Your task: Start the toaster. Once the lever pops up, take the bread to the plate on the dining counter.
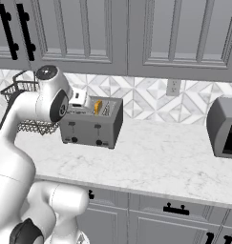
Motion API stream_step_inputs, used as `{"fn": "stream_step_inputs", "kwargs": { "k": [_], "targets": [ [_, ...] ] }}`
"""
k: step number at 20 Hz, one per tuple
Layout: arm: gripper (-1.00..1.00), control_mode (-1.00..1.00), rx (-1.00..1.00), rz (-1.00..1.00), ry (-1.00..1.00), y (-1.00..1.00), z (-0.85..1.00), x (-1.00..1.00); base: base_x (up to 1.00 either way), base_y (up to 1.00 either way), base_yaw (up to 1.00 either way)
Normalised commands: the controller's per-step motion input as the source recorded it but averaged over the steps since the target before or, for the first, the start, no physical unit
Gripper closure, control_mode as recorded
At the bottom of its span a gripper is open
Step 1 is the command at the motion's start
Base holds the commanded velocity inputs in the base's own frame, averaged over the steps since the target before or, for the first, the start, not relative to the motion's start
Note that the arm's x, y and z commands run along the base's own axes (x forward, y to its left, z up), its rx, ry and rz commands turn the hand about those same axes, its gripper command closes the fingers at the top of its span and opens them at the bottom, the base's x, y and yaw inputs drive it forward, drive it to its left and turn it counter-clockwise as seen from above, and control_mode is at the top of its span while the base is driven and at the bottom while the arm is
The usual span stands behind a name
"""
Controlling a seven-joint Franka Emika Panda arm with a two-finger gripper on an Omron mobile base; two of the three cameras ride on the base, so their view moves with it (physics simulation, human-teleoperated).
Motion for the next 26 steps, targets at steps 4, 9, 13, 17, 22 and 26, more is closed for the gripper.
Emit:
{"fn": "stream_step_inputs", "kwargs": {
  "k": [4, 9, 13, 17, 22, 26],
  "targets": [
    [1.0, -1.0, 0.0, 0.0, 0.0, -0.28, -0.29, 0.16, 0.0, 0.0, 0.0],
    [1.0, -1.0, 0.0, 0.0, 0.0, -0.1, -0.29, 0.32, 0.0, 0.0, 0.0],
    [1.0, -1.0, 0.0, 0.0, 0.0, 0.0, -0.25, 0.38, 0.0, 0.0, 0.0],
    [1.0, -1.0, 0.0, 0.0, 0.0, -0.01, -0.31, 0.34, 0.0, 0.0, 0.0],
    [1.0, -1.0, 0.0, 0.0, 0.0, -0.07, -0.3, 0.25, 0.0, 0.0, 0.0],
    [1.0, -1.0, 0.0, 0.0, 0.0, 0.0, -0.33, 0.26, 0.0, 0.0, 0.0]
  ]
}}
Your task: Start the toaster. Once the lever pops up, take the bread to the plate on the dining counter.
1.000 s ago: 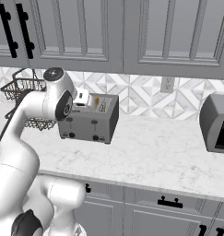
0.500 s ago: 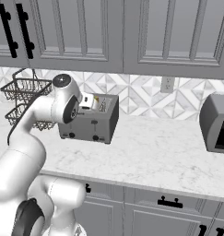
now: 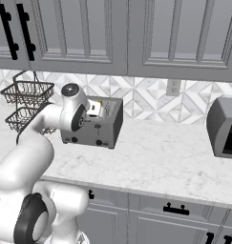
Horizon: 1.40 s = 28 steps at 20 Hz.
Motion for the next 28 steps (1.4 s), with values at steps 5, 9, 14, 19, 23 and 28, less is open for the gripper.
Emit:
{"fn": "stream_step_inputs", "kwargs": {
  "k": [5, 9, 14, 19, 23, 28],
  "targets": [
    [1.0, -1.0, 0.0, 0.0, 0.0, -0.02, -0.27, 0.26, 0.0, 0.0, 0.0],
    [1.0, -1.0, 0.0, 0.0, 0.0, -0.08, -0.06, 0.19, 0.0, 0.0, 0.0],
    [1.0, -1.0, 0.0, 0.0, 0.0, -0.05, 0.0, 0.2, 0.0, 0.0, 0.0],
    [1.0, -1.0, 0.0, 0.0, 0.0, -0.04, -0.02, 0.06, 0.0, 0.0, 0.0],
    [1.0, -1.0, 0.0, 0.0, 0.0, 0.0, -0.17, 0.05, 0.0, 0.0, 0.0],
    [1.0, -1.0, 0.0, 0.0, 0.0, 0.0, -0.19, 0.04, 0.0, 0.0, 0.0]
  ]
}}
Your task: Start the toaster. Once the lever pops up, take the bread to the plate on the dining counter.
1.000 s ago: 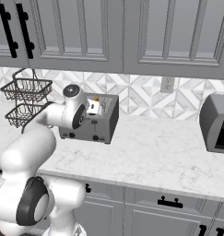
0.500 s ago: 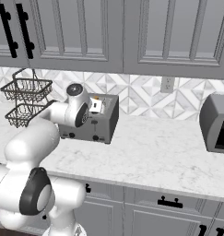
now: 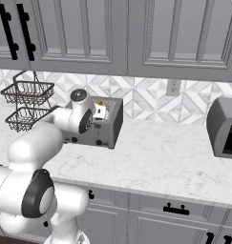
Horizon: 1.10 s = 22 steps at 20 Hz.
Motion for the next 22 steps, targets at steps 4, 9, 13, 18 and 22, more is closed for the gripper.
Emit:
{"fn": "stream_step_inputs", "kwargs": {
  "k": [4, 9, 13, 18, 22],
  "targets": [
    [1.0, -1.0, 0.0, 0.0, 0.0, 0.0, -0.17, 0.06, 0.0, 0.0, 0.0],
    [1.0, -1.0, 0.0, 0.0, 0.0, 0.0, -0.06, 0.17, 0.0, 0.0, 0.0],
    [1.0, -1.0, 0.0, 0.0, 0.0, 0.0, 0.0, 0.21, 0.0, 0.0, 0.0],
    [1.0, -1.0, 0.0, 0.0, 0.0, 0.0, -0.11, 0.17, 0.0, 0.0, 0.0],
    [1.0, -1.0, 0.0, 0.0, 0.0, 0.0, -0.23, 0.06, 0.0, 0.0, 0.0]
  ]
}}
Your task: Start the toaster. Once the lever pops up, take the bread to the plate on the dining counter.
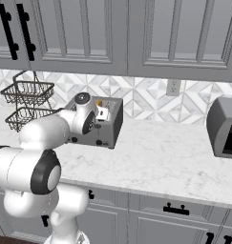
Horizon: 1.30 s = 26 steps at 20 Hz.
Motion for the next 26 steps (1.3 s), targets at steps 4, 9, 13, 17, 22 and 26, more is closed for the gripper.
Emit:
{"fn": "stream_step_inputs", "kwargs": {
  "k": [4, 9, 13, 17, 22, 26],
  "targets": [
    [1.0, -1.0, 0.0, 0.0, 0.0, 0.0, -0.27, 0.05, 0.0, 0.0, 0.0],
    [1.0, -1.0, 0.0, 0.0, 0.0, 0.0, -0.09, 0.16, 0.0, 0.0, 0.0],
    [1.0, -1.0, 0.0, 0.0, 0.0, 0.0, -0.13, 0.16, 0.0, 0.0, 0.0],
    [1.0, -1.0, 0.0, 0.0, 0.0, 0.0, -0.16, 0.17, 0.0, 0.0, 0.0],
    [1.0, -1.0, 0.0, 0.0, 0.0, 0.0, -0.35, 0.09, 0.0, 0.0, 0.0],
    [1.0, -1.0, 0.0, 0.0, 0.0, -0.04, -0.45, 0.0, 0.0, 0.0, 0.0]
  ]
}}
